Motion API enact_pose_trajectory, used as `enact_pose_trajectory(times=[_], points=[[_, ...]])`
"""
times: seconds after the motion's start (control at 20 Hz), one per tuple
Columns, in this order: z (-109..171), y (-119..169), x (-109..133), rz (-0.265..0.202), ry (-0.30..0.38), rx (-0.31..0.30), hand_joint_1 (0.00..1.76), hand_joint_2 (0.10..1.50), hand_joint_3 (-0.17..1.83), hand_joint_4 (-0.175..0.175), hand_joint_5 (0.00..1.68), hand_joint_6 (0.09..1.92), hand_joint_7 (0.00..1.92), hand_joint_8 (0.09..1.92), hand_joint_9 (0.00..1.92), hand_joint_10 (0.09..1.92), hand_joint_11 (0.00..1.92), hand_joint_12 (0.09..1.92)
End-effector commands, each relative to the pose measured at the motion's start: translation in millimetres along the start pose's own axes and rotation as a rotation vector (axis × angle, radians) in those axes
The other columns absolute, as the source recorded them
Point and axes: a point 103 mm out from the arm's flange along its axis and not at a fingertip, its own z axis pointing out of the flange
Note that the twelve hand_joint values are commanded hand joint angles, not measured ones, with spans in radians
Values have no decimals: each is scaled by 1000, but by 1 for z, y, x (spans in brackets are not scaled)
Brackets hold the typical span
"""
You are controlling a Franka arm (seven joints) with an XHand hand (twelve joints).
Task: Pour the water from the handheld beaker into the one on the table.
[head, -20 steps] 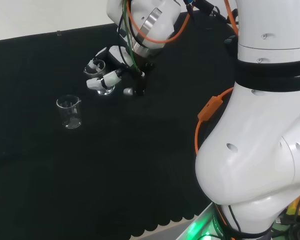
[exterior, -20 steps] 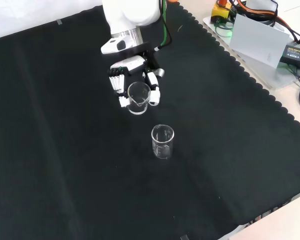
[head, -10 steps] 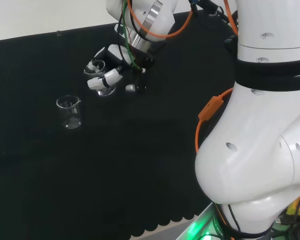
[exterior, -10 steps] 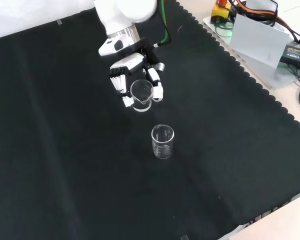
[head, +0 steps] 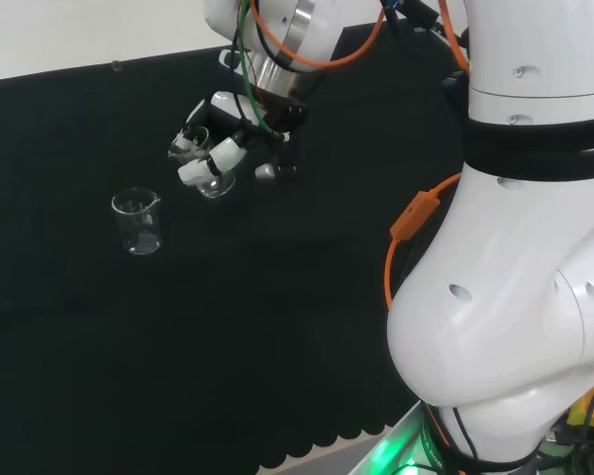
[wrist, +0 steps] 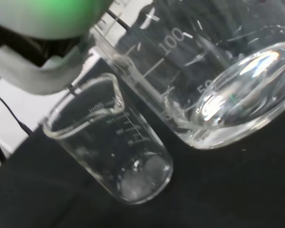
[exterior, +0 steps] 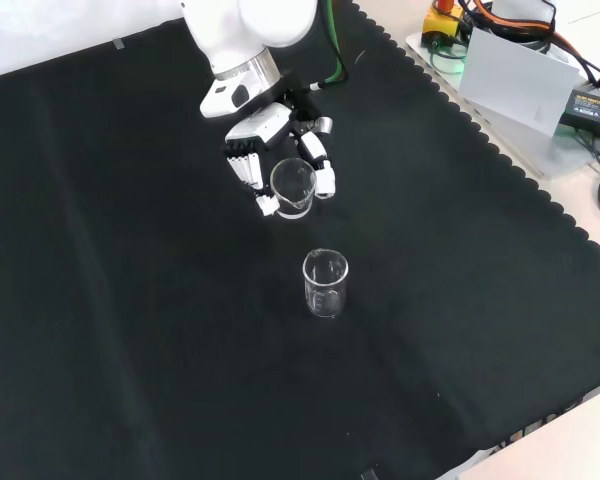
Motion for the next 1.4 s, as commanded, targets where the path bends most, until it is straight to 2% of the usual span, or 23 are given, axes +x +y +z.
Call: enact_pose_trajectory(times=[0.05,0.45,0.8,1.0,1.4], points=[[-3,3,10,-8,-72,46,1194,543,715,80,1585,89,1876,87,1876,87,1630,599],[-1,3,16,-4,-124,83,1195,541,719,74,1587,88,1877,87,1877,87,1631,598],[2,12,29,-10,-202,121,1196,539,722,70,1588,87,1878,87,1878,87,1631,596],[1,16,32,-7,-229,145,1199,529,737,54,1595,87,1880,87,1881,87,1633,589],[5,23,39,4,-295,198,1199,529,739,50,1597,87,1879,87,1881,87,1632,587]])
